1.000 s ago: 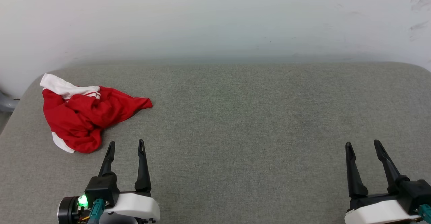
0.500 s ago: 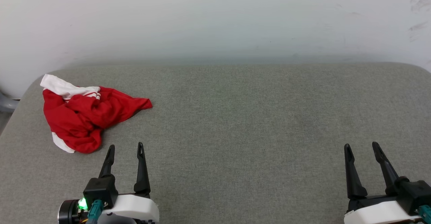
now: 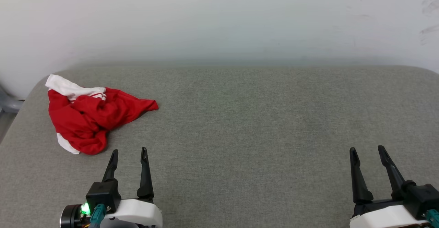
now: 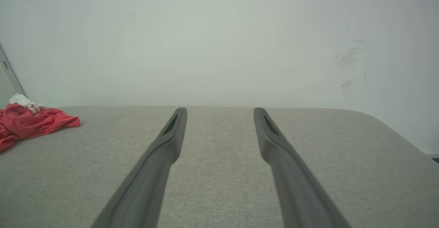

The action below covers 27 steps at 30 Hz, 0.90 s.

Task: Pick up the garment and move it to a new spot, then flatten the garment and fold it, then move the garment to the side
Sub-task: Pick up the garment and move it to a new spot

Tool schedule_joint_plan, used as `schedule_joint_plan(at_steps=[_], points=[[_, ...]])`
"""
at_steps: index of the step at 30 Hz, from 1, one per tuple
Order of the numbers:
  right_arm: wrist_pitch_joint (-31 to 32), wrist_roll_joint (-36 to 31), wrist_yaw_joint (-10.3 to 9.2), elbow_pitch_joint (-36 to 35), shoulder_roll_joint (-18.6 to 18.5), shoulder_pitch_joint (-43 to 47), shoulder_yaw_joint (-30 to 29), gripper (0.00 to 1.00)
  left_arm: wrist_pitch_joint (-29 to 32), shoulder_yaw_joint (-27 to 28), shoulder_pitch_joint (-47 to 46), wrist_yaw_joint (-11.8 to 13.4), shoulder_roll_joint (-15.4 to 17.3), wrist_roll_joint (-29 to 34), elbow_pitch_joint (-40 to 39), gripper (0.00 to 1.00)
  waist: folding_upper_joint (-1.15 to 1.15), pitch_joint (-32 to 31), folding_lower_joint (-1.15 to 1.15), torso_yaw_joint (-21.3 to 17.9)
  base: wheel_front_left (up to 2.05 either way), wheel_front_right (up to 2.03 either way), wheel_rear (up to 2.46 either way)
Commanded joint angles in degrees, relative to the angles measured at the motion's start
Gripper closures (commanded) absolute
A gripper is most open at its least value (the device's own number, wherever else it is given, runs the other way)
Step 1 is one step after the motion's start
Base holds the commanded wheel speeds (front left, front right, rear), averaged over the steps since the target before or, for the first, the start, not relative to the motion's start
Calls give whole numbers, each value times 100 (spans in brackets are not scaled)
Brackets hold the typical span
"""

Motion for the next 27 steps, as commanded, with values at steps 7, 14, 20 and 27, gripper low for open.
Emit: schedule_joint_plan(at_steps=[7,14,20,27], points=[[-12,33,-4,-13,3,87,32,0,-16,43,-62,-30,12,29,27,0,0,9,0,314,0,0,0],[-12,-11,-4,-59,3,120,57,0,-16,155,-55,-42,11,8,26,0,0,36,0,818,0,0,0],[-12,-48,-4,-92,3,116,106,0,-16,311,2,-46,10,-46,11,0,0,57,0,1425,0,0,0],[-12,-70,-4,-110,3,140,160,0,-16,455,50,-41,10,-105,-3,0,0,47,0,1951,0,0,0]])
